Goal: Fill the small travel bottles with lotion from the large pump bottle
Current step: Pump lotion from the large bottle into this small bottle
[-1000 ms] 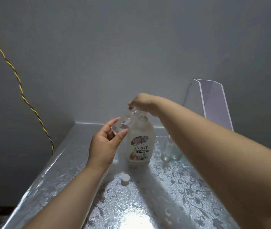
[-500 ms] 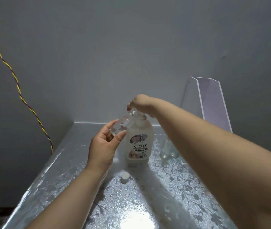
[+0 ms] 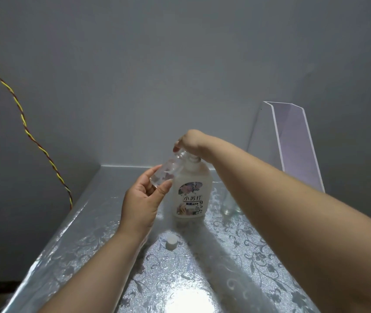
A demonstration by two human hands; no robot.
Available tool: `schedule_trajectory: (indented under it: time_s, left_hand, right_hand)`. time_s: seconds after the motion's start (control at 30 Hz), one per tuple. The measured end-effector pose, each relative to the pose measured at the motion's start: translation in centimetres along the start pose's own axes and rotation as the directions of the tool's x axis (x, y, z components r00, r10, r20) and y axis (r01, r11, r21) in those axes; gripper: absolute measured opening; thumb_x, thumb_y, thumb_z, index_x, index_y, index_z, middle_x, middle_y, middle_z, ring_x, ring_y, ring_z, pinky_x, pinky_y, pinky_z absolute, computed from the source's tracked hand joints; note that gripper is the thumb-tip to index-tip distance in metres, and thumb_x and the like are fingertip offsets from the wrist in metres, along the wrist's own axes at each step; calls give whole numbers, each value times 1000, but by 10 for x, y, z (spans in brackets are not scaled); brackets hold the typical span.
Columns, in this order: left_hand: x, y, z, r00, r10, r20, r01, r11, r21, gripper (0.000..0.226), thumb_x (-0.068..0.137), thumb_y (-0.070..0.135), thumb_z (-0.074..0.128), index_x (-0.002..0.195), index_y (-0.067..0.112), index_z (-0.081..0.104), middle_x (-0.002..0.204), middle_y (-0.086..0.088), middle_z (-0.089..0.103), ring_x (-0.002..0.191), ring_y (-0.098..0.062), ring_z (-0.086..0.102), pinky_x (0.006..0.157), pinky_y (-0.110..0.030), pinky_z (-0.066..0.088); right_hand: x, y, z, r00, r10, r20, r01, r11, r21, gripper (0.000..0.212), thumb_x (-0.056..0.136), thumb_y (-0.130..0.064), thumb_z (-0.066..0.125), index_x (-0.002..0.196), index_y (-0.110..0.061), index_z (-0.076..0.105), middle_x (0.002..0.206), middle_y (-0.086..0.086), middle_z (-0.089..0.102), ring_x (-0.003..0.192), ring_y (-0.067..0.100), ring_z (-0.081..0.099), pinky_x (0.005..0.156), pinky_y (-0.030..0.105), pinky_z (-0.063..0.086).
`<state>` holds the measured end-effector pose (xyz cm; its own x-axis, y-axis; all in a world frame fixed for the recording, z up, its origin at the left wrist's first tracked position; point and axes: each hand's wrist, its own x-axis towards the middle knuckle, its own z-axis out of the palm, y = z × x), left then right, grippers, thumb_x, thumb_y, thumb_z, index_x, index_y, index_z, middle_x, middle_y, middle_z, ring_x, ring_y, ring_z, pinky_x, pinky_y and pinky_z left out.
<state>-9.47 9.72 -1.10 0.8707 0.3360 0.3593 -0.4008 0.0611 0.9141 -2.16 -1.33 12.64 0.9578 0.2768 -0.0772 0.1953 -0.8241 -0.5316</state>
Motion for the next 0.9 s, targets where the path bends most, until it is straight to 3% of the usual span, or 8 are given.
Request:
schedule_trajectory:
  time_s: [0.1,0.2,0.27,0.47,0.6,0.77,0.83,0.9]
  left_hand:
    - [2,3,2,1000,2,7,-2,1000,-5,41,70,29,74,109,36,65,58,17,29,59,-5,32,80,-26,43]
    - [6,6,2,1000,15,6,-15,1000,-11,40,69,30,75,107,37,65,59,16,29,59,-5,32,81,-27,44]
    - [7,8,2,1000,26,14,-26,1000,-12,40,69,30,75,107,37,66,61,13,29,62,-8,32,81,-28,43]
    - [6,-1,-1,1000,5,22,-5,1000,-2,40,69,31,76,107,38,67,66,7,36,68,-14,36,81,-31,43]
    - [3,-3,-2,1000,-2,8,2,1000,10,41,69,31,75,109,37,65,60,14,31,59,-6,32,77,-29,40]
    - [6,5,-1,1000,16,18,-16,1000,1,40,70,32,75,108,38,66,63,10,31,63,-8,33,83,-29,45]
    - [9,6,0,999,31,21,-31,1000,-7,39,69,32,75,107,38,66,69,1,32,68,-15,34,84,-31,44]
    - [10,7,1,999,37,23,-36,999,-13,39,69,33,75,107,39,67,72,-4,31,72,-19,34,85,-32,44]
  right_hand:
    - [-5,0,-8,999,-22,-32,23,1000,14,36,103,-16,38,124,1,61,136,19,52,116,31,53,101,30,40]
    - [-5,-2,-14,999,-24,-23,25,1000,19,37,102,-23,40,122,-3,63,134,19,53,122,34,52,102,36,40]
    - [-3,-3,-15,1000,-18,-10,18,1000,21,37,101,-25,41,121,-4,64,133,20,54,122,35,53,96,34,43]
    - [2,-3,-5,1000,21,-19,-22,999,-23,34,98,-13,47,127,1,57,133,18,56,125,32,51,93,33,44]
    - [0,-3,-2,1000,10,-12,-11,1000,-20,34,100,-11,41,128,-1,58,138,16,52,128,29,48,100,31,40]
    - [-6,-5,-11,999,-15,-33,15,1000,1,36,101,-16,40,126,2,58,136,19,53,122,32,51,102,33,40]
    - [-6,-7,-14,1000,-22,-17,22,1000,-10,37,102,-20,41,126,1,58,135,19,53,116,30,53,102,33,40]
    - [-5,-9,-15,1000,-23,-16,23,1000,-11,37,101,-19,42,127,1,58,136,18,53,123,31,51,102,32,40]
